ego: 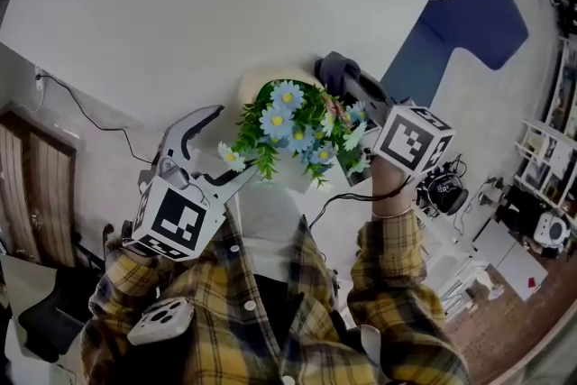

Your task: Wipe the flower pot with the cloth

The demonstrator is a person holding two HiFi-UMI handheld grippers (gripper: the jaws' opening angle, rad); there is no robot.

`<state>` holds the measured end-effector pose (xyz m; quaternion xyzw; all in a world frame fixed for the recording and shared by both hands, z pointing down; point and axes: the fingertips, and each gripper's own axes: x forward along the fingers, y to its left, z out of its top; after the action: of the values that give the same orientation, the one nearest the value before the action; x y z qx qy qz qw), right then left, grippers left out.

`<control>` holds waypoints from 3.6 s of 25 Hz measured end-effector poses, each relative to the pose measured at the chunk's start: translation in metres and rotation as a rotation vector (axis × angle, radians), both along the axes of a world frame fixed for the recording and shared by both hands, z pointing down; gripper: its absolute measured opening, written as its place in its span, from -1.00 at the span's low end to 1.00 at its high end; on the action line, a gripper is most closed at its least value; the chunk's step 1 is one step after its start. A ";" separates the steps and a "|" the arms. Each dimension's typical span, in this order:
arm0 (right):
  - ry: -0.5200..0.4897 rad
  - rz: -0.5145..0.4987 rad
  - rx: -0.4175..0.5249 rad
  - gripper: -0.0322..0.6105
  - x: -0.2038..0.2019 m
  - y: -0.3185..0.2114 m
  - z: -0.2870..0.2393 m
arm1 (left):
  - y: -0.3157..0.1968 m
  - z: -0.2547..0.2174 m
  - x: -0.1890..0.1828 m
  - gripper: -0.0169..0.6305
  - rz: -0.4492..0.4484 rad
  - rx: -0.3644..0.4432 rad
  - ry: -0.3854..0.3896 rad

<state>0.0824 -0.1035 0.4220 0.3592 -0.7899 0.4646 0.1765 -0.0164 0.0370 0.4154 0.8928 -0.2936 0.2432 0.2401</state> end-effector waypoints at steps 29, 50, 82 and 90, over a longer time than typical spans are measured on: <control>0.004 -0.348 -0.059 -0.85 -0.036 0.043 -0.003 | -0.027 -0.004 -0.009 0.21 0.323 0.086 -0.034; 0.016 -0.560 -0.019 -0.85 -0.088 -0.007 0.002 | -0.046 -0.003 -0.005 0.21 0.884 0.086 -0.062; 0.111 -0.301 0.349 -0.85 -0.037 -0.018 -0.136 | -0.073 -0.110 -0.054 -0.41 0.244 0.207 -0.015; 0.061 -0.195 0.517 -0.85 -0.037 0.007 -0.217 | -0.078 -0.168 -0.046 -0.67 -0.005 0.231 0.057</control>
<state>0.0454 -0.0961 0.2045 0.3285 -0.9074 0.2172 0.1466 -0.0625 -0.0407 0.2478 0.9203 -0.3148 0.1818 0.1446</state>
